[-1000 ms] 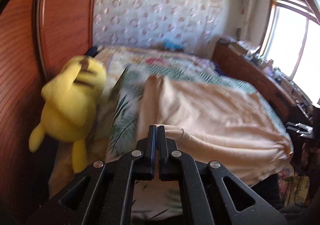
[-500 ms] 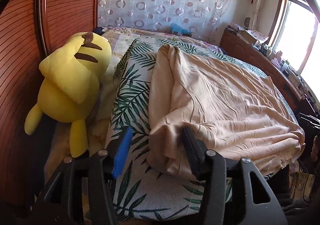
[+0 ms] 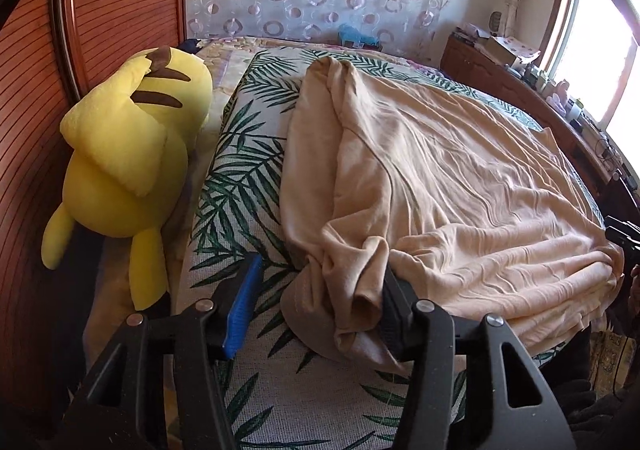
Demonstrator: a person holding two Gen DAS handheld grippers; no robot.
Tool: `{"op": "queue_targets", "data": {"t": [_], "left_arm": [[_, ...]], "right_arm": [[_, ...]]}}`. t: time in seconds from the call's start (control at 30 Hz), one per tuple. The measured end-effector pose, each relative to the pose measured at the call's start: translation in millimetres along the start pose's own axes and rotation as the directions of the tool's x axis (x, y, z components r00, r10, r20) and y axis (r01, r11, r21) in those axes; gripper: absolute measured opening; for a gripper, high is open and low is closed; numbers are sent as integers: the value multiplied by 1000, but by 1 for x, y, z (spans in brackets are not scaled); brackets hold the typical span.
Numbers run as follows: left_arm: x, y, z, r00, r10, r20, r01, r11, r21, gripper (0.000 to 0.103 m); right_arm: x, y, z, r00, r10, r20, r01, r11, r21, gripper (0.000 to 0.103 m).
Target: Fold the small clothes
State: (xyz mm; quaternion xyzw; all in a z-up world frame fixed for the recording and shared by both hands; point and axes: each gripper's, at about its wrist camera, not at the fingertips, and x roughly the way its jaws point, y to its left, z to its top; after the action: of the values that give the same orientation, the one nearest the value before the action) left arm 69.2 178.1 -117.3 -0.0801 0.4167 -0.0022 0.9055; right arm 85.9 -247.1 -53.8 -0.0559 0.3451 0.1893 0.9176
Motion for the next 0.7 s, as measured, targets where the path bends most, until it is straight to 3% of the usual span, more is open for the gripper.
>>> {"op": "queue_targets", "data": {"t": [0.03,0.17,0.2,0.4,0.53,0.7], "left_arm": [[0,-1,0,1000,-6,1,6,1000,8,46],[2,-7,0,996,-90,-16,90,996,14,12],[1,-9,1,996,-92,-13,92,996,17,9],[-28,-54,25,984,-163,76,155,983,96,8],[-52,-104,54,956,-256,145,230,957,174,8],[-60,-184,82,911,-387,139,335,894,298,8]], "right_arm": [[2,-2,-3,1000,-11,-7,11,1000,1,63],[4,-11,-9,1000,-14,-19,15,999,36,63],[3,-14,-11,1000,-11,-20,11,999,46,63],[-6,-27,-20,1000,3,-10,-2,996,87,63],[-13,-33,-25,1000,-7,-6,8,995,103,63],[-35,-43,-34,1000,1,29,-5,991,131,63]]}}
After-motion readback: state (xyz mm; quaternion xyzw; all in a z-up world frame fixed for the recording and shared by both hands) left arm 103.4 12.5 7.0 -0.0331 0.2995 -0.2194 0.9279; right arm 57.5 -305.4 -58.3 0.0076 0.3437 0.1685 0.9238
